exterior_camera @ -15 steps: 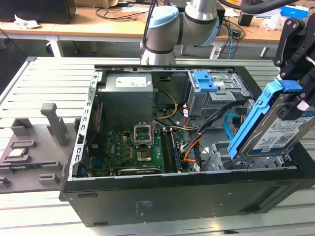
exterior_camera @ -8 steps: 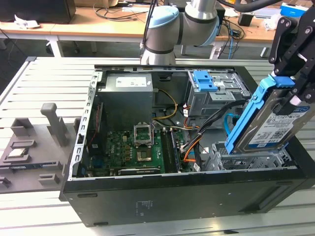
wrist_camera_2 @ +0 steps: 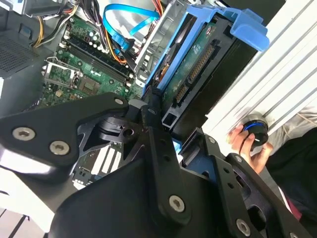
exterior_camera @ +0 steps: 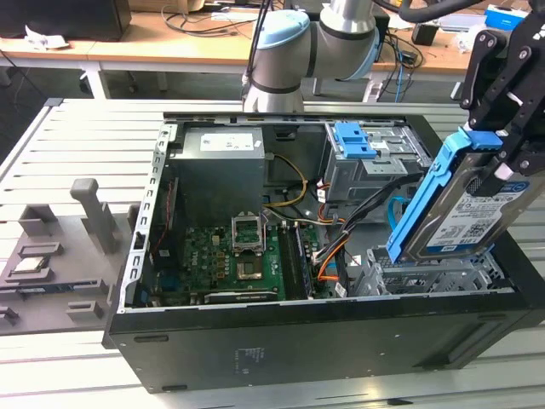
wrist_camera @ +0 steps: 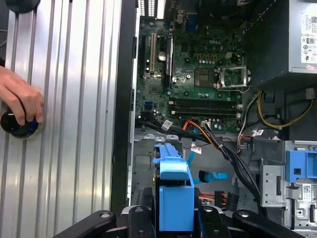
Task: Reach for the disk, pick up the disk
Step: 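Pick up the disk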
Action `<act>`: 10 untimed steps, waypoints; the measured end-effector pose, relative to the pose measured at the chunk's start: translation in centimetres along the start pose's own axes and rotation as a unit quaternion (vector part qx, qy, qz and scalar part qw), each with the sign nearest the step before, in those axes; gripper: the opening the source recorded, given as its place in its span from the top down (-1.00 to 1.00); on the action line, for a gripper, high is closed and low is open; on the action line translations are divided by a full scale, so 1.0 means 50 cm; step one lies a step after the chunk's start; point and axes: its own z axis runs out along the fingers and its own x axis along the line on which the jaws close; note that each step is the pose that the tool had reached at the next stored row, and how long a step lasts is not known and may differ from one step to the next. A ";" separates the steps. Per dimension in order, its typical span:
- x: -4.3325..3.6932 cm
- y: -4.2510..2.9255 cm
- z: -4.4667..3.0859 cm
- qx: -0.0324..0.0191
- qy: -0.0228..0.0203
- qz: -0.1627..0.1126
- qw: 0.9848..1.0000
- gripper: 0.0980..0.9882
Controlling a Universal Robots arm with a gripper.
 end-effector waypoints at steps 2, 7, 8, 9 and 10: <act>0.000 -0.001 0.005 0.000 0.000 0.000 1.000 0.40; 0.000 -0.002 0.011 0.000 0.000 0.000 1.000 0.40; 0.000 -0.003 0.012 0.000 0.000 0.000 1.000 0.40; 0.000 -0.003 0.012 0.000 0.000 0.000 1.000 0.40; 0.000 -0.003 0.013 0.000 0.000 0.000 1.000 0.40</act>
